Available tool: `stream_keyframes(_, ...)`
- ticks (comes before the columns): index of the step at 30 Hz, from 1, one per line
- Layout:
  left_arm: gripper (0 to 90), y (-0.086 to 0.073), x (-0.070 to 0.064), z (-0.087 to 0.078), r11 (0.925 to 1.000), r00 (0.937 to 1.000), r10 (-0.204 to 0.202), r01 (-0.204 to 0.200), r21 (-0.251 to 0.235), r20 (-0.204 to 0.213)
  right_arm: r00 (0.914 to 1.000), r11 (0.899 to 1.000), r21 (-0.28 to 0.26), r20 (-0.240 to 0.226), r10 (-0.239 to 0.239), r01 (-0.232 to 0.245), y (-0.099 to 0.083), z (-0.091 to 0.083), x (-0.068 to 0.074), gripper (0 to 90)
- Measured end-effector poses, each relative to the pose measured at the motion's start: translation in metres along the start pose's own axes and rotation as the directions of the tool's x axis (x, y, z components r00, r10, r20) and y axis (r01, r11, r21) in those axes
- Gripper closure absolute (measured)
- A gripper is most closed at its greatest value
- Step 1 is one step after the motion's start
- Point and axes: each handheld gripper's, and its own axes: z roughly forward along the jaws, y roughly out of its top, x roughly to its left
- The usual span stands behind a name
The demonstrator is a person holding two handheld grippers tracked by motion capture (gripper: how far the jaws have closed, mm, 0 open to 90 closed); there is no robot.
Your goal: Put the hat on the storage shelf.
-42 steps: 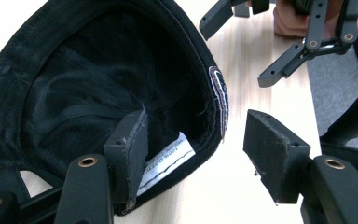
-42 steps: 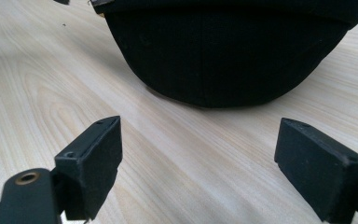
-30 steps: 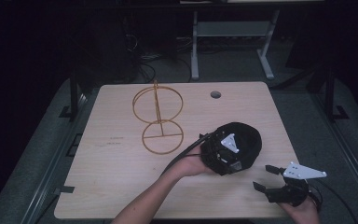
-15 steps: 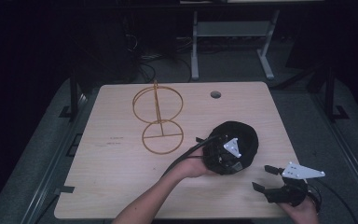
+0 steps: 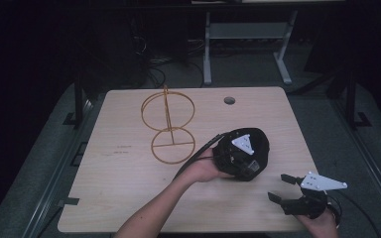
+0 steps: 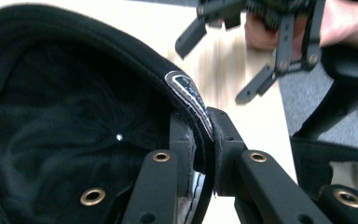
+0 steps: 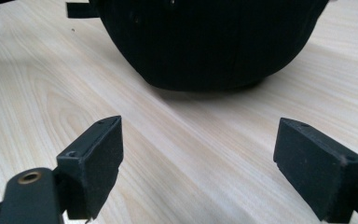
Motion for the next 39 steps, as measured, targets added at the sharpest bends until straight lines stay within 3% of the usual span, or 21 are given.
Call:
stream_keyframes(9, 81.8, 0.014, 0.005, -0.026, 0.9927, 0.9992, -0.036, 0.038, -0.115, 0.019, 0.9987, 0.998, -0.039, 0.013, -0.049, 0.049, 0.012, 0.003, 0.01, 15.4)
stream_keyframes(12, 81.8, 0.018, 0.007, -0.037, 0.9845, 0.9976, -0.056, 0.062, -0.164, 0.041, 0.9987, 0.996, -0.077, 0.002, -0.051, 0.051, 0.017, 0.005, 0.015, 15.4)
stream_keyframes(21, 81.7, 0.023, 0.007, -0.045, 0.9778, 0.9953, -0.067, 0.079, -0.194, 0.069, 0.9989, 0.985, -0.167, -0.017, -0.045, 0.041, 0.03, 0.004, 0.02, 15.7)
stream_keyframes(27, 81.7, 0.04, -0.008, -0.037, 0.9857, 0.996, -0.001, 0.016, -0.168, 0.089, 0.9985, 0.978, -0.202, -0.005, -0.055, 0.053, 0.036, 0.003, 0.024, 16.1)
stream_keyframes(33, 81.6, 0.05, -0.022, -0.024, 0.9885, 0.9928, 0.052, -0.036, -0.147, 0.108, 0.9967, 0.976, -0.201, 0.014, -0.08, 0.082, 0.034, -0.002, 0.025, 25.0)
stream_keyframes(36, 81.6, 0.058, -0.028, -0.021, 0.9864, 0.9865, 0.088, -0.067, -0.15, 0.138, 0.9962, 0.973, -0.216, 0.006, -0.087, 0.086, 0.032, -0.007, 0.022, 35.8)
stream_keyframes(37, 81.6, 0.058, -0.028, -0.021, 0.9864, 0.9865, 0.088, -0.067, -0.15, 0.138, 0.9962, 0.973, -0.216, 0.006, -0.087, 0.086, 0.032, -0.007, 0.022, 35.8)
stream_keyframes(39, 81.6, 0.061, -0.029, -0.021, 0.9862, 0.9864, 0.095, -0.075, -0.147, 0.134, 0.9964, 0.969, -0.235, -0.009, -0.084, 0.08, 0.031, -0.012, 0.02, 44.7)
